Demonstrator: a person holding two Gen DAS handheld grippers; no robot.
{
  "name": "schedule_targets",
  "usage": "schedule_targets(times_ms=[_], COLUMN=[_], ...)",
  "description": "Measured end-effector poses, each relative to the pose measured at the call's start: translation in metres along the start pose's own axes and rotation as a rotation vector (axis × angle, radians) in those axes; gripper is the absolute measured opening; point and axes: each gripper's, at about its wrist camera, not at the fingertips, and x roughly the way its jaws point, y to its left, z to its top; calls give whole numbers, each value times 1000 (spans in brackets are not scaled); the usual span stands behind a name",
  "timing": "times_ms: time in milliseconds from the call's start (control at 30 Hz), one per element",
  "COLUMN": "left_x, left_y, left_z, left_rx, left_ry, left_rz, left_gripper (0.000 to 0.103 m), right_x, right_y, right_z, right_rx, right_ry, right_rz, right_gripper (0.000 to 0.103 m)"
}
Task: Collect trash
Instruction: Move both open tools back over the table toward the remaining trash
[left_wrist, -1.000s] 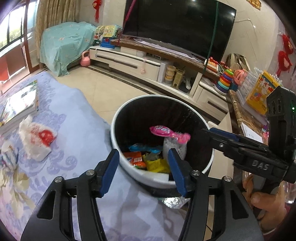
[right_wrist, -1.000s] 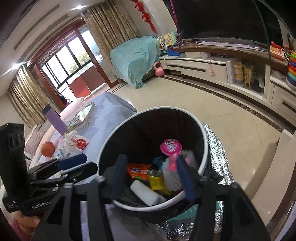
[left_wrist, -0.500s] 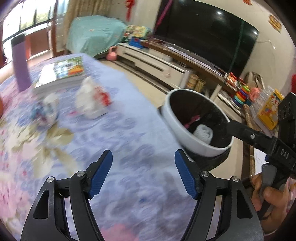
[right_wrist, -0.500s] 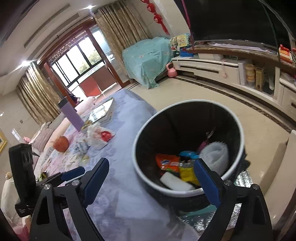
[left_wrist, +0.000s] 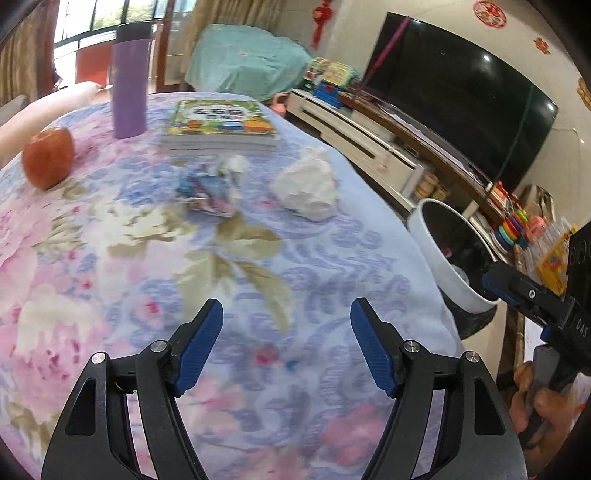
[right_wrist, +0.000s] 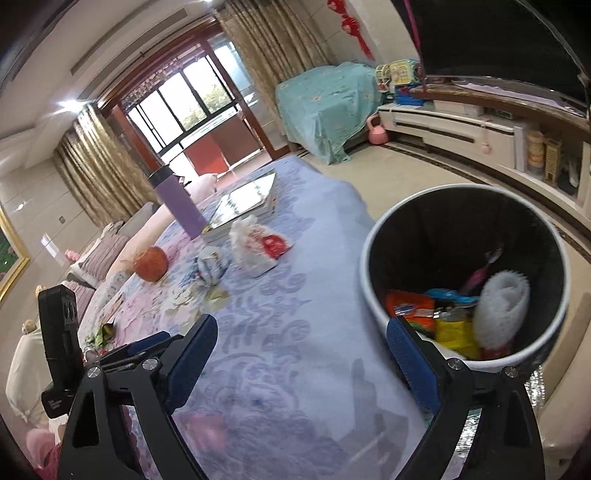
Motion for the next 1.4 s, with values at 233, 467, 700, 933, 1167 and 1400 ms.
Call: schedule_targets(times_ms=[233, 467, 700, 933, 1167, 1400], left_x=[-4, -1, 13, 32, 61, 85], left_y=[29, 44, 59, 62, 61, 73], left_z=[1, 7, 25, 53, 76, 87], left_rx=[-44, -61, -71, -67, -22, -14], left_ry=[-4, -13, -7, 2, 12, 6], left_rz=[23, 46, 59, 42, 34, 24], left_gripper=[74, 75, 75, 76, 78, 70], right_x=[19, 37, 61, 87, 112, 145], right_y=[22, 38, 44, 50, 51, 51], right_z=[-2, 3, 15, 30, 46, 53], right_rx=[-28, -70, -81, -90, -93, -110], right_ry=[24, 32, 55, 66, 73, 91], right_rz=[18, 48, 52, 61, 63, 48], right_gripper=[94, 94, 94, 94, 94, 81])
